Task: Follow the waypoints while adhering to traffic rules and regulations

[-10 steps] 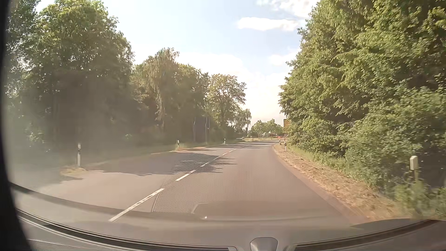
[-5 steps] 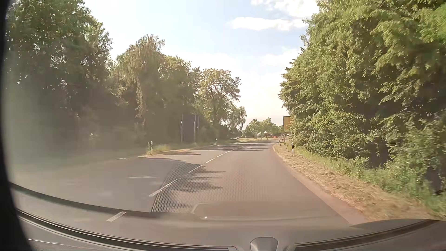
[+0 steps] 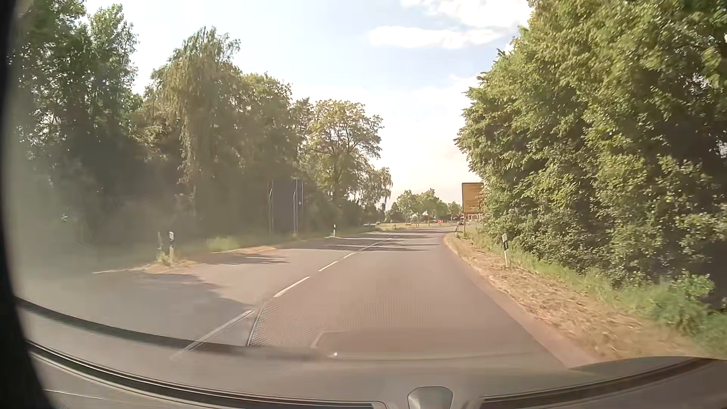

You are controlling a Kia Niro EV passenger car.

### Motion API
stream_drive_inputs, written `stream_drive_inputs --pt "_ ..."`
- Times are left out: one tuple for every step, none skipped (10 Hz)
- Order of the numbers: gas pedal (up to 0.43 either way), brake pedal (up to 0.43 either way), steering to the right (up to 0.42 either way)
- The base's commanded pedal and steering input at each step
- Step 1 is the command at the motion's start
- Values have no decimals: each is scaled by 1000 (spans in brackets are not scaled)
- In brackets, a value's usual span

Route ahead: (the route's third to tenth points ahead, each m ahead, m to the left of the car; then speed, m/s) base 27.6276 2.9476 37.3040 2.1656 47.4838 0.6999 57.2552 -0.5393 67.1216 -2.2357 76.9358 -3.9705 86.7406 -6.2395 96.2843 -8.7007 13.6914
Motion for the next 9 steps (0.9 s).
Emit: stream_drive_inputs --pt "150 6 18" --pt "150 6 18" --pt "150 6 18" --pt "150 6 18" --pt "150 6 18" --pt "150 6 18" --pt "157 6 18" --pt "157 6 18" --pt "157 6 18"
